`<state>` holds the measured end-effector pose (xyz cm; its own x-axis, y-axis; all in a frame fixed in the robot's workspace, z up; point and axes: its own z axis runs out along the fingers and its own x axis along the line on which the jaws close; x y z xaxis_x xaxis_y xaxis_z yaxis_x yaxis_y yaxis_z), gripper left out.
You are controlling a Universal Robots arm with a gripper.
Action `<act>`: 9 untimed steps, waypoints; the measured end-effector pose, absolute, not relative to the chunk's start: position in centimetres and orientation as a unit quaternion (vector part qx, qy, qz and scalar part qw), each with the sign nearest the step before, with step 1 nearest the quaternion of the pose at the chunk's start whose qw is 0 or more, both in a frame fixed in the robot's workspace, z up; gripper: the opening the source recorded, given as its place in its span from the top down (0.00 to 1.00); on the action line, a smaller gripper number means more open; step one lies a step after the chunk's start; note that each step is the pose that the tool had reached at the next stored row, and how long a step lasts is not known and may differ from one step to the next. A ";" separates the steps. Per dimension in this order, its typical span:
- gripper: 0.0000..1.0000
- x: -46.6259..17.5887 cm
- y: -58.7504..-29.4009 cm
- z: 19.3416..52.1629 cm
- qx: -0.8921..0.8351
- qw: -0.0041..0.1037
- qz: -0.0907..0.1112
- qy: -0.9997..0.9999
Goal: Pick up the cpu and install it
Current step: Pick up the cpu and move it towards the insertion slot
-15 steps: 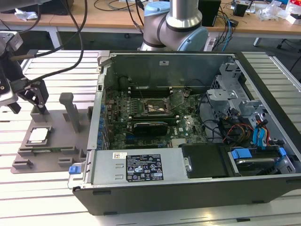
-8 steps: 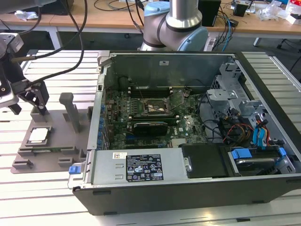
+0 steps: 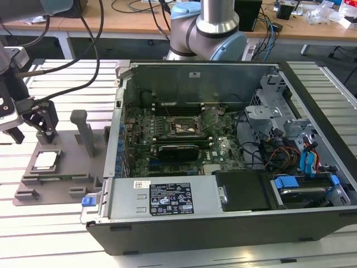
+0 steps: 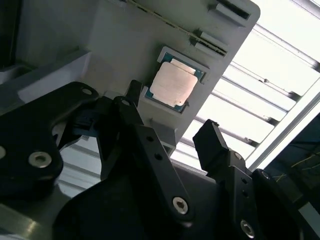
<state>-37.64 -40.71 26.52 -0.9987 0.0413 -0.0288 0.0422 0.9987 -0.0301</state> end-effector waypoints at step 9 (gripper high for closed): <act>0.31 -37.7 -40.7 26.1 0.016 0.014 -0.015 1.000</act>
<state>-37.65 -40.70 26.11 -0.9991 0.0316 -0.0288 0.0324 0.9990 -0.0300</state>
